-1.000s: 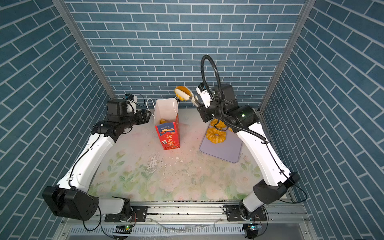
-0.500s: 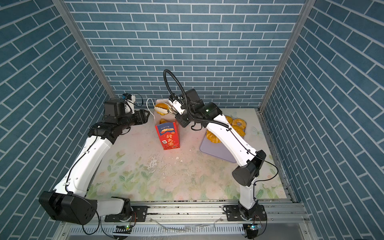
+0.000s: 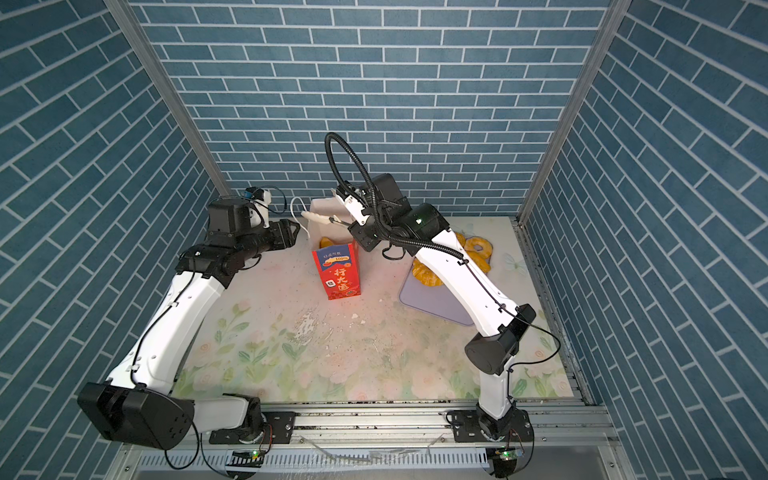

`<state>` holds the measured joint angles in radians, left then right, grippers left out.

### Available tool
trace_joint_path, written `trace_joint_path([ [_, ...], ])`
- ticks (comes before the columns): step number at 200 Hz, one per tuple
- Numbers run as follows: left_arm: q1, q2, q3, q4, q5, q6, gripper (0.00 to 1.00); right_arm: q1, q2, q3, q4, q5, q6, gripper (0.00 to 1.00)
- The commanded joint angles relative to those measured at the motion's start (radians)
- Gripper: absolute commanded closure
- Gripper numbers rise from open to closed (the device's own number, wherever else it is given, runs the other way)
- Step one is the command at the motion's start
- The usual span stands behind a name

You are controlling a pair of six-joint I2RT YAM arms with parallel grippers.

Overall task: Place the fake bread into the paper bag
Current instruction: 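Lift the yellow bun with the tongs and drop it into the bag, then return the tongs with the right gripper to the ring croissant on the tray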

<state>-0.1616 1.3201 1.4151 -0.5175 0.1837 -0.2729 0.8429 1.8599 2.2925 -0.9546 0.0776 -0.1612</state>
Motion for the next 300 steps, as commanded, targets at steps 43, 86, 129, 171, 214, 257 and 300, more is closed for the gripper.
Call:
trace_joint_path([
  [43,-0.004,-0.015,0.010,-0.001,-0.003,0.011,0.33,-0.131,-0.239,-0.111,0.045,0.256,0.025,0.54],
  [86,-0.003,-0.011,0.014,0.000,-0.006,0.011,0.33,-0.324,-0.398,-0.439,0.041,0.227,0.160,0.54],
  [129,-0.003,-0.002,0.014,0.001,0.001,0.001,0.33,-0.473,-0.420,-0.734,0.077,0.096,0.288,0.54],
  [171,-0.004,-0.012,0.014,-0.009,-0.005,0.001,0.33,-0.541,-0.328,-0.802,0.072,0.014,0.332,0.55],
  [214,-0.004,-0.019,0.011,-0.018,-0.017,0.003,0.33,-0.588,-0.255,-0.831,0.048,-0.016,0.346,0.55],
  [257,-0.004,-0.008,0.010,-0.009,-0.006,-0.004,0.33,-0.596,-0.205,-0.841,0.037,-0.086,0.332,0.55],
  [300,-0.004,-0.009,0.002,-0.007,-0.001,-0.007,0.33,-0.602,-0.124,-0.810,0.038,-0.092,0.316,0.55],
])
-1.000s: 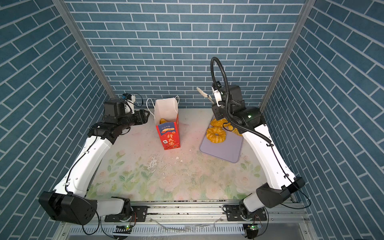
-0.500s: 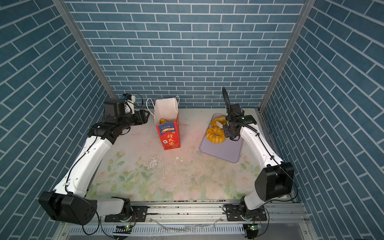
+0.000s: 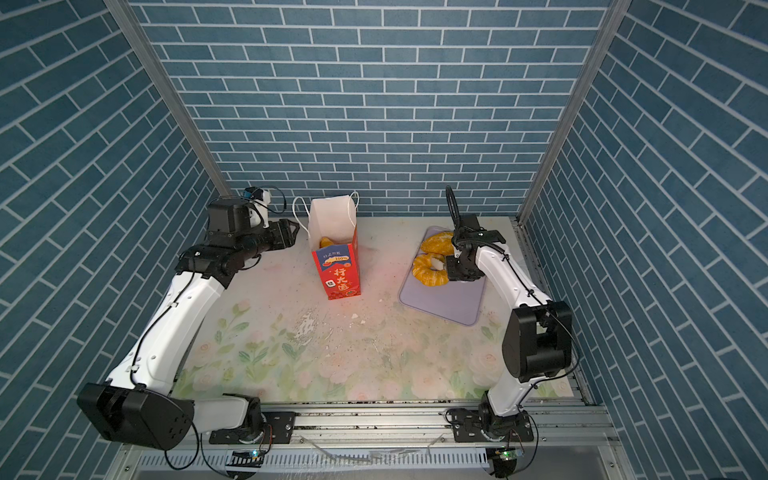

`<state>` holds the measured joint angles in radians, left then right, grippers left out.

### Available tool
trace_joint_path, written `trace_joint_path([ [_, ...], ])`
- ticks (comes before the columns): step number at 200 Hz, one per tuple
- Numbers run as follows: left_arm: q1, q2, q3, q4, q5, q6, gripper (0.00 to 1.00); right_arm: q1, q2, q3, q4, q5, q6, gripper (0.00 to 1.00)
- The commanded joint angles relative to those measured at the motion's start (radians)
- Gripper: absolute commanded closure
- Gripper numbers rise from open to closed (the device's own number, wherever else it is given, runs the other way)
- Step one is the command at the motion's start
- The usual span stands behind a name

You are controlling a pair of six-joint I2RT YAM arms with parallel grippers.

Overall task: Place the fake bread into the paper bag
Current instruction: 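Return the tongs with the right gripper to the ring croissant on the tray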

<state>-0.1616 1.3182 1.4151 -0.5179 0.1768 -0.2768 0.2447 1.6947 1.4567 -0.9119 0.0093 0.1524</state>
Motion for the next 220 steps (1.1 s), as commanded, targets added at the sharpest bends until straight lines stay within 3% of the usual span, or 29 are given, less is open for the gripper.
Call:
trace_joint_path([
  [1,-0.004,-0.008,0.001,-0.006,0.006,-0.003,0.33,-0.004,0.044,0.028,-0.006,-0.023,0.001,0.56],
  [133,-0.004,-0.006,0.006,0.011,0.022,-0.011,0.33,-0.014,0.077,0.027,-0.107,-0.063,-0.037,0.55],
  [220,-0.004,0.014,0.020,0.019,0.029,-0.019,0.33,-0.015,0.026,0.009,-0.128,-0.054,-0.029,0.72],
])
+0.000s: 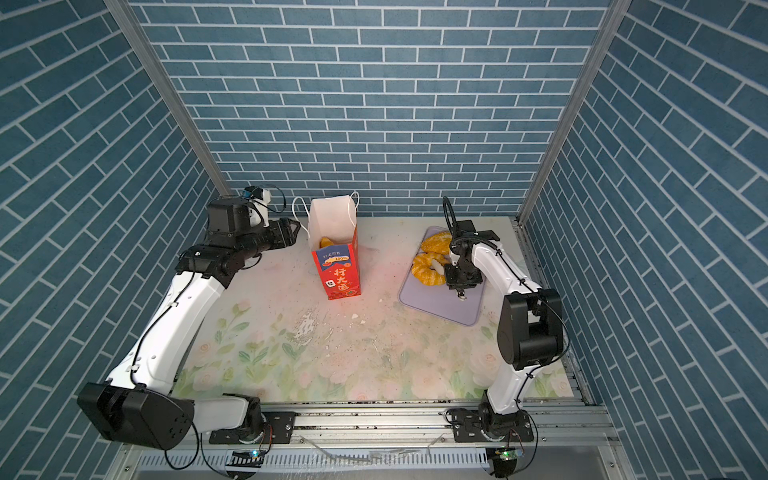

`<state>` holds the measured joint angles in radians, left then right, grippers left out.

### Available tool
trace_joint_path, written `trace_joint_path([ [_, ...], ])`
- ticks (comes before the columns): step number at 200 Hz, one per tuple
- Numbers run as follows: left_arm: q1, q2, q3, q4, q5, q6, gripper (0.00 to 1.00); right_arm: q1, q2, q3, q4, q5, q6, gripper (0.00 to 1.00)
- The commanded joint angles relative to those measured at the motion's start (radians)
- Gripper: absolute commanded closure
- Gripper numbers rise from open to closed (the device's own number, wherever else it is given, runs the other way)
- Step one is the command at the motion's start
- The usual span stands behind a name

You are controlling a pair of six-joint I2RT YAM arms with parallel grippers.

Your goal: Place the fake bread into the paper bag

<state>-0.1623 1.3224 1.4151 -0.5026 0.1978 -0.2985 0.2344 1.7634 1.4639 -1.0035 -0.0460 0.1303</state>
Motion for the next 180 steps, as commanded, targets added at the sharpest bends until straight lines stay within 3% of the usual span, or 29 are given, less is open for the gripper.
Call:
trace_joint_path([
  [1,-0.003,0.010,0.021,0.004,0.008,0.002,0.33,-0.004,-0.045,0.000,-0.037,0.002,-0.007,0.72],
  [96,-0.004,-0.015,-0.001,0.009,0.018,-0.004,0.33,-0.003,-0.154,-0.039,-0.062,0.045,-0.007,0.76],
  [180,-0.006,0.001,0.010,0.002,0.015,-0.003,0.33,-0.020,-0.086,0.002,-0.052,0.055,-0.040,0.64],
])
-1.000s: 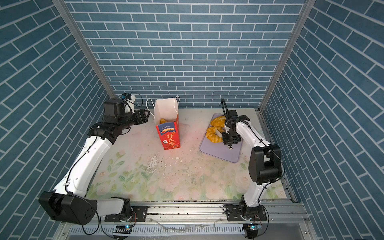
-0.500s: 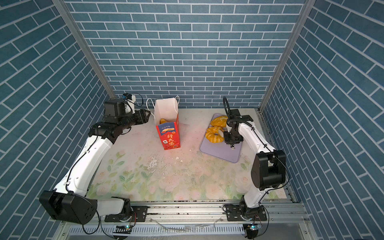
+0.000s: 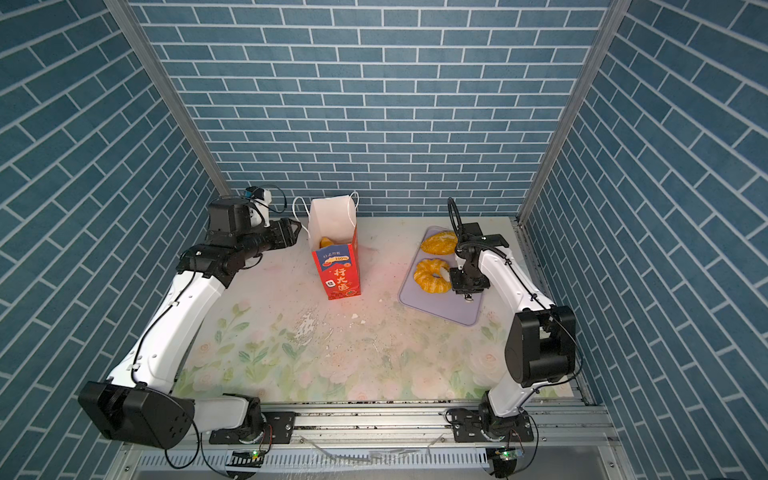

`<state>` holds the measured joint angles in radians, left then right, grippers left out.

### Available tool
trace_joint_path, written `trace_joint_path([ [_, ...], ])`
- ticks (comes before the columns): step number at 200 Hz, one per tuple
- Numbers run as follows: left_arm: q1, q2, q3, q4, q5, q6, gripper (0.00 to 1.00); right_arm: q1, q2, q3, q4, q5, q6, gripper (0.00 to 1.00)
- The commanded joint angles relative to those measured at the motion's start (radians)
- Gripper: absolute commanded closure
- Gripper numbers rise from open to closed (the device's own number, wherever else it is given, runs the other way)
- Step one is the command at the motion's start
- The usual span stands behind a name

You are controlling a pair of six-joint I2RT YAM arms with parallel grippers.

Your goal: Place the fake bread into the paper bag

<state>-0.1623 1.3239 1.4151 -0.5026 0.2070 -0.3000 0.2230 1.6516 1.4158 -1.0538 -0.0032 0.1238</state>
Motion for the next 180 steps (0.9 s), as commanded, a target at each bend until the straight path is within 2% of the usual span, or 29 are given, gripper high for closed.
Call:
trace_joint_path([
  [1,-0.006,0.000,0.011,0.001,0.005,-0.002,0.33,-0.009,0.026,0.051,-0.002,0.013,-0.034,0.64],
  [104,-0.006,0.027,0.033,-0.007,-0.004,-0.001,0.33,-0.033,0.114,0.113,-0.046,-0.033,-0.090,0.55],
  [180,-0.010,0.044,0.059,-0.020,-0.009,0.001,0.33,-0.035,0.143,0.140,-0.061,-0.043,-0.100,0.54],
])
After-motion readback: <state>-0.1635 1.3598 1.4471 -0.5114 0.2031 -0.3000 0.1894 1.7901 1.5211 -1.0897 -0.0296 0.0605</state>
